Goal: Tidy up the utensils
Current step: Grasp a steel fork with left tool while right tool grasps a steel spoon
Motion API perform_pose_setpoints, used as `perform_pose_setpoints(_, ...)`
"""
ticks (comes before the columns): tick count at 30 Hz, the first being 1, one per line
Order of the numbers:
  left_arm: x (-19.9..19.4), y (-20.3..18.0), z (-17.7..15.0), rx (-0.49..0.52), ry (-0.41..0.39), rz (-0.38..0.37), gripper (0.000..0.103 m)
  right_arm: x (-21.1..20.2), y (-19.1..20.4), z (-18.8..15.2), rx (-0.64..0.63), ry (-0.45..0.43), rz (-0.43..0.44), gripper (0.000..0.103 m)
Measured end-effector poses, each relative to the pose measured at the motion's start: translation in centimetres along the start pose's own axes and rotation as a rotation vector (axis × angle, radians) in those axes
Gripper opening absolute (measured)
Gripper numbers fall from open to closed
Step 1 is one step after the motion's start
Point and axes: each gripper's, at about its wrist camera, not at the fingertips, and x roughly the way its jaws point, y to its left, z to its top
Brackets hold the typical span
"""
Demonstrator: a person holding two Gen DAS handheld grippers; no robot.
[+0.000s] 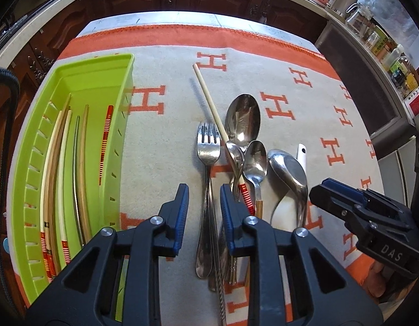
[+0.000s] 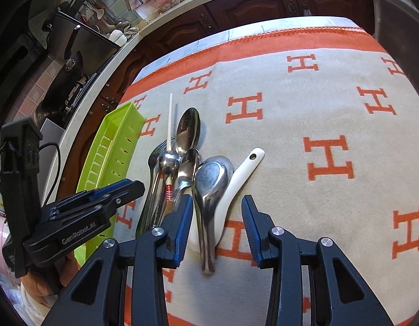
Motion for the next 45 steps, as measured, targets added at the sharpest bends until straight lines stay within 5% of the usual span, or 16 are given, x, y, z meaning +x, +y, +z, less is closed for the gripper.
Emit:
perform_pose_setpoints(7, 2.2, -0.4, 0.9, -0.005, 0.017, 0.030, 0.021, 0.4, -0.3, -0.2, 0.004, -0.001, 0.004, 0.037)
perform_pose_setpoints(14, 3.0, 0.3, 1.6, -0.052, -0.005, -0.016, 0.021, 0.5, -1.1, -0.2, 0.014, 0.000, 0.006, 0.037)
perform_pose_setpoints(18, 2.9, 0.6, 1.6, -0.065, -0.028, -0.020, 0.005, 1.0, -1.3, -0.1, 0.019, 0.005, 0.004, 0.037)
perform_pose_setpoints(27, 1.8, 1.1, 0.9, -0.091, -0.074, -0.025, 0.004, 1.0, -1.0, -0.3, -0.002, 0.002, 0.003, 0.037)
perform_pose_setpoints(45, -2.1, 2.1, -1.6, -0.079, -0.160, -0.166, 0.003, 2.6, 1.0, -0.6, -0.094, 0.016, -0.001, 0.030)
